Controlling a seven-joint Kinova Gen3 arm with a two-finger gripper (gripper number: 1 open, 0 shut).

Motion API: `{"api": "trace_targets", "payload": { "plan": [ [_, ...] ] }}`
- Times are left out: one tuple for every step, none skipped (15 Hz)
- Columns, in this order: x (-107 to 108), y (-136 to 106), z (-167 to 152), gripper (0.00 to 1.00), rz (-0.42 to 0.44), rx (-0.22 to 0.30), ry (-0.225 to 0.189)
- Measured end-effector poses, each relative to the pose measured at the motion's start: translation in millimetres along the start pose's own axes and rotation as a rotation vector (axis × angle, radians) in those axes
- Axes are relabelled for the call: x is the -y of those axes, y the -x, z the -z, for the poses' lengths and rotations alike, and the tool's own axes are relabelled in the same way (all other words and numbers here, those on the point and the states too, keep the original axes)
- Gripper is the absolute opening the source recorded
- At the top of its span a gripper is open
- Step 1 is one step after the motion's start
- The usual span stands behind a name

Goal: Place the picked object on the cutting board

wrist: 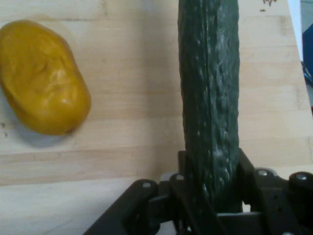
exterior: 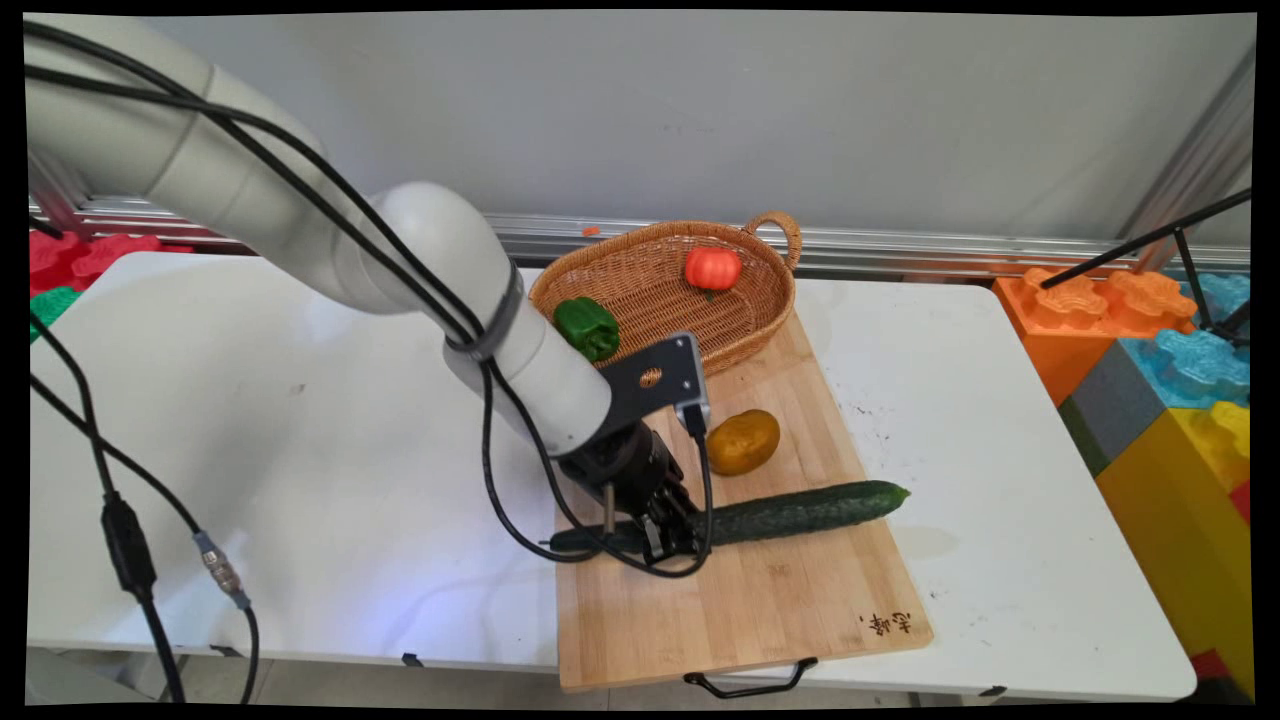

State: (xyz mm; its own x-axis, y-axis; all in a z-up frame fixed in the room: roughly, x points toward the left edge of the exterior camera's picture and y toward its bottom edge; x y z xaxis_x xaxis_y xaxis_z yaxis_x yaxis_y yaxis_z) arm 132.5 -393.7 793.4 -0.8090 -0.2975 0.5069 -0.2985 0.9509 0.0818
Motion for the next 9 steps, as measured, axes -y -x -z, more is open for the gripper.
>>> {"api": "trace_targets", "payload": {
  "plan": [
    [-1.0,1.0,-3.6,0.00,-0.004,0.000,0.001],
    [-2.5,2.0,-8.7,0.00,-0.011,-0.002,0.003],
    [-3.6,2.3,-11.4,0.00,-0.018,-0.005,0.005],
    [-4.4,2.1,-13.1,1.00,-0.027,-0.011,0.007],
    [-4.8,1.6,-13.8,1.00,-0.035,-0.016,0.007],
    [-5.0,1.0,-13.6,1.00,-0.043,-0.022,0.005],
    [-5.0,0.6,-12.4,1.00,-0.050,-0.026,0.003],
    [-4.9,0.3,-10.5,1.00,-0.054,-0.030,0.001],
    [-4.9,-0.3,-6.3,1.00,-0.059,-0.038,-0.002]
  ]
}}
